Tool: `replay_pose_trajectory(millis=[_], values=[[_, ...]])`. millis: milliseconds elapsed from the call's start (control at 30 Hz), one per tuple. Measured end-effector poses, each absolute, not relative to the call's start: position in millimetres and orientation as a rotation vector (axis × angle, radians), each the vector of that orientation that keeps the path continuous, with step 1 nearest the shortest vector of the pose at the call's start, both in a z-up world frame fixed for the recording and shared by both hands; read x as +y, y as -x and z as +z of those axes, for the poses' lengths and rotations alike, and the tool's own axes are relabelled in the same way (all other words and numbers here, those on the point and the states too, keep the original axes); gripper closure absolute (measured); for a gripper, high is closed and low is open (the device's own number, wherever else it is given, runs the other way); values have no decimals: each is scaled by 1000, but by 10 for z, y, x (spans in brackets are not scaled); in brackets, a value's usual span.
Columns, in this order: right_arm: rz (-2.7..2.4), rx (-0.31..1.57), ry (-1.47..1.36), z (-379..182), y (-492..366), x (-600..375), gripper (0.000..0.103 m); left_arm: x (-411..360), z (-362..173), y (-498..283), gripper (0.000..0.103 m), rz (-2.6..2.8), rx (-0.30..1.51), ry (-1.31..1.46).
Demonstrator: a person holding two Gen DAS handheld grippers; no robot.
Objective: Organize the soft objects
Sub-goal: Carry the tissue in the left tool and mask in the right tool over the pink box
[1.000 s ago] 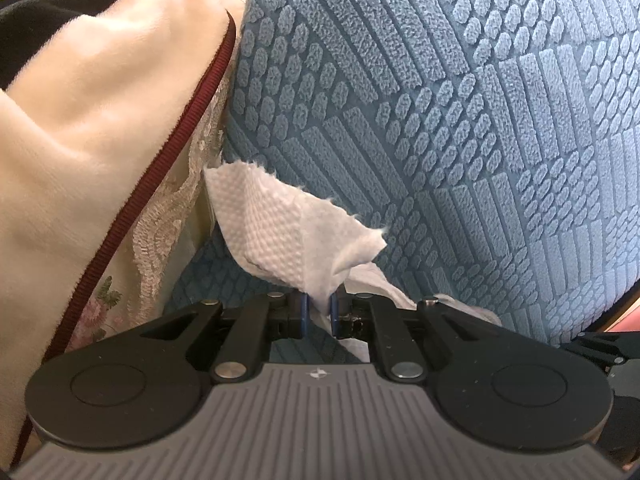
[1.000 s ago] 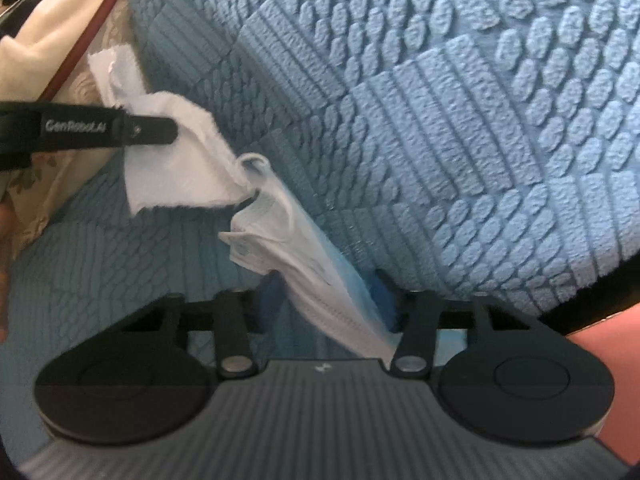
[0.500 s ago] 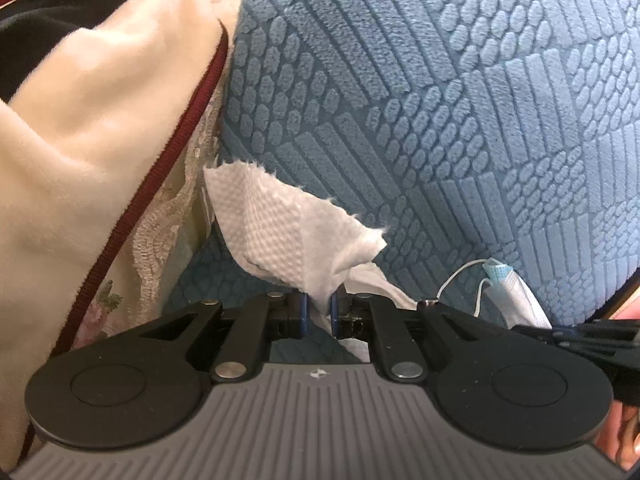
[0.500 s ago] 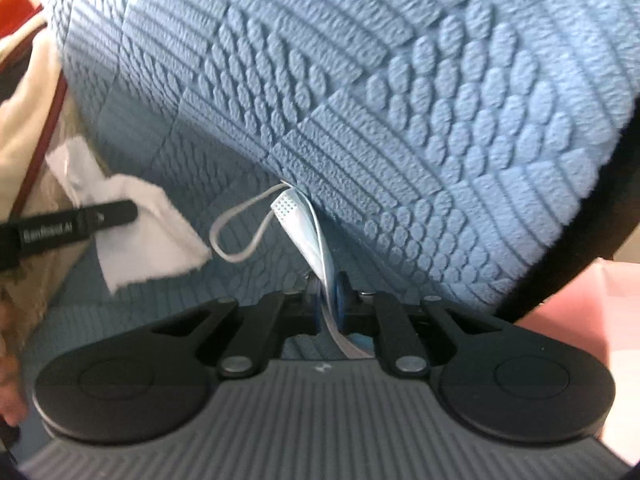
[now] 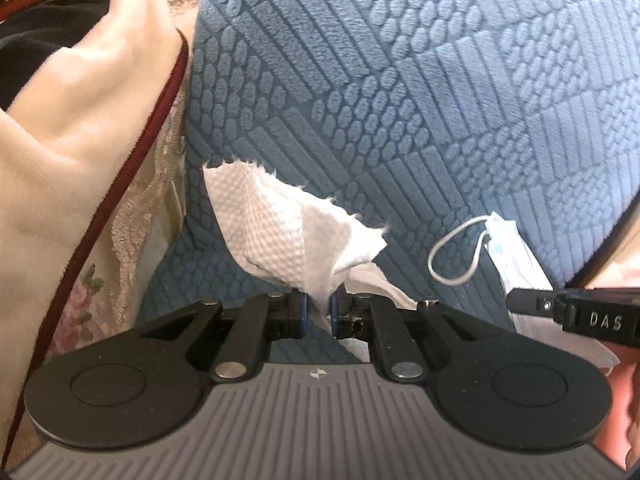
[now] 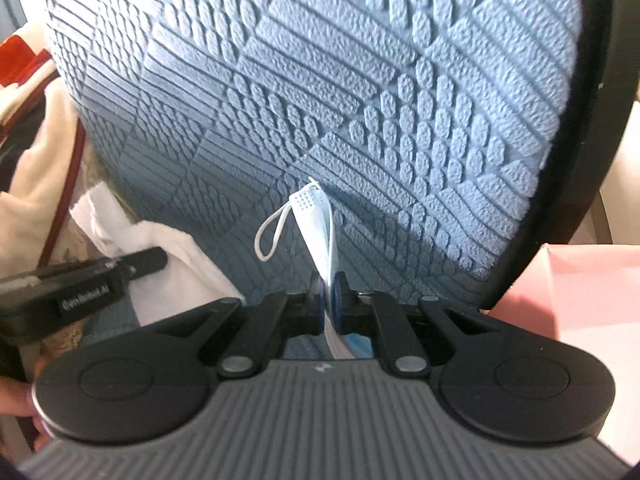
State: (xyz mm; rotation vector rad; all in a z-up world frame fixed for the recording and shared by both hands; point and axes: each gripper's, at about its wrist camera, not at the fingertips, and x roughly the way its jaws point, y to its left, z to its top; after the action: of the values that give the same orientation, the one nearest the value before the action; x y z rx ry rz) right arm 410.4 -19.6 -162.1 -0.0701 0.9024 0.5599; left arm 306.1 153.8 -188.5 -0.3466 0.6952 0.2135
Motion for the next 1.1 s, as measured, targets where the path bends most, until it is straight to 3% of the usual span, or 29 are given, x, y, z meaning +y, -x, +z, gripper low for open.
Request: replay_pose_trajectory(millis=[533, 1100], values=[[542, 877, 6, -1186, -3387, -487, 95, 1120, -1655, -2567, 90, 116, 723, 267], [524, 917, -47, -1476, -2795, -611, 95, 1013, -1520, -2111, 90, 25, 752, 232]])
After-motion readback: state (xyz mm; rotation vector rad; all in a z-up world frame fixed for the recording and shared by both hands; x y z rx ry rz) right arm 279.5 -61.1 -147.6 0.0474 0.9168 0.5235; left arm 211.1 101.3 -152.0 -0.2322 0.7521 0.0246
